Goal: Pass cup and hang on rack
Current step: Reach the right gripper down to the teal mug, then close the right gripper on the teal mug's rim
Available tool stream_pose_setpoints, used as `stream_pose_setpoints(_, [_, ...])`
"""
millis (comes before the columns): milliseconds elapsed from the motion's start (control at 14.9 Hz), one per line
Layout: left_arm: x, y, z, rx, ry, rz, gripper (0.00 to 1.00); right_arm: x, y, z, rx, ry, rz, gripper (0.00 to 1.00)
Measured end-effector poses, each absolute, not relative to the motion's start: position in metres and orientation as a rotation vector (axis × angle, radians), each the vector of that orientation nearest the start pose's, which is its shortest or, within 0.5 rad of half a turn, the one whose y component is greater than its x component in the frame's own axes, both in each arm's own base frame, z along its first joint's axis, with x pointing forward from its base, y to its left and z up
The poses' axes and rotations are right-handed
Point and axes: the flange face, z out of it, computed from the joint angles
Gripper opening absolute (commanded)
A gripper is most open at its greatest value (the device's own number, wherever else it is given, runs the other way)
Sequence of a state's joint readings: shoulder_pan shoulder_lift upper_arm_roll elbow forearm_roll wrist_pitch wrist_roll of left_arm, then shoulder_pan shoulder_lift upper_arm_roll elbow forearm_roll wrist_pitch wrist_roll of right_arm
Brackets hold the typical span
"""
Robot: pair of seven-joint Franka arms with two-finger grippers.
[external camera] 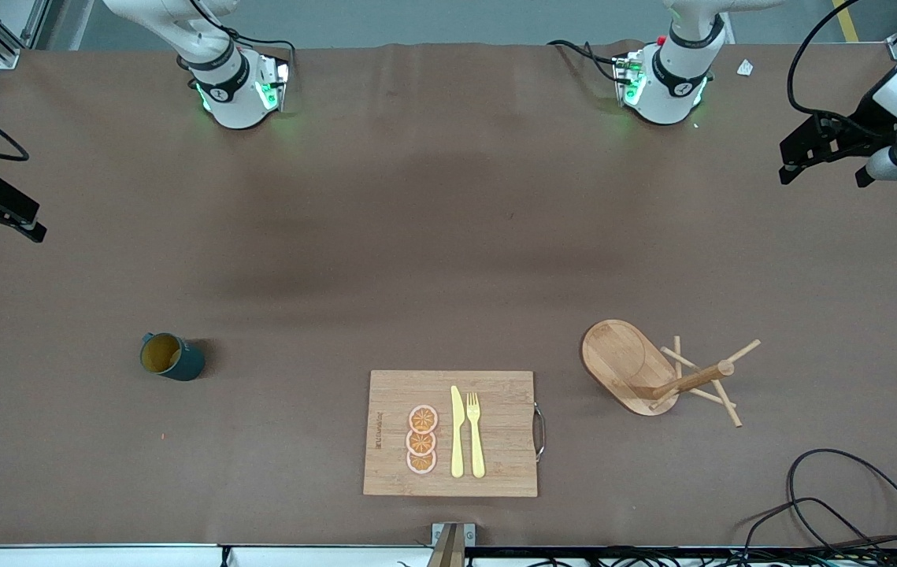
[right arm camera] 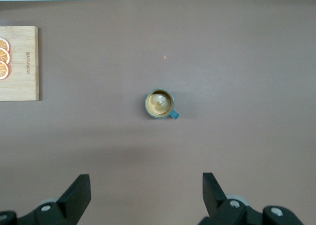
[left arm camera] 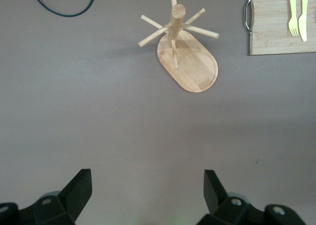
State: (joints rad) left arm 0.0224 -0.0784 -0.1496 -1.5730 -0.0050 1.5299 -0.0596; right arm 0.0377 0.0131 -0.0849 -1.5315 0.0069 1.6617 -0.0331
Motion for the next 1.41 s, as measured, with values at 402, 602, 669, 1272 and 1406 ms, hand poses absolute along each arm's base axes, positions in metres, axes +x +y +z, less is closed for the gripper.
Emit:
stream_pose_setpoints(402, [0.522, -0.07, 0.663, -3.136, 0.102, -0.059, 1.0, 0.568, -0.026, 0.646, -3.132, 0.023, -0.195, 1.0])
stream_pose_setpoints(602, [0.53, -0.069, 0.666, -3.136, 0.103, -0.077, 1.0, 0.585, -0.022, 0.612, -3.129, 0.017, -0.105, 1.0])
stream_pose_setpoints(669, [0.533, -0.07, 0.665, -3.137, 0.106, -0.075, 1.0, 0.598, -0.019, 0.583, -3.131, 0.011, -0.045, 1.0])
stream_pose_setpoints(1272, [0.55, -0.077, 0.643, -3.142, 0.126, -0.014, 1.0, 0.687, 0.011, 0.321, -3.139, 0.011, 0.162, 1.0])
stream_pose_setpoints(1406, [0.555, -0.078, 0.634, -3.143, 0.13, 0.01, 1.0, 0.688, -0.002, 0.283, -3.137, 0.043, 0.217, 0.74])
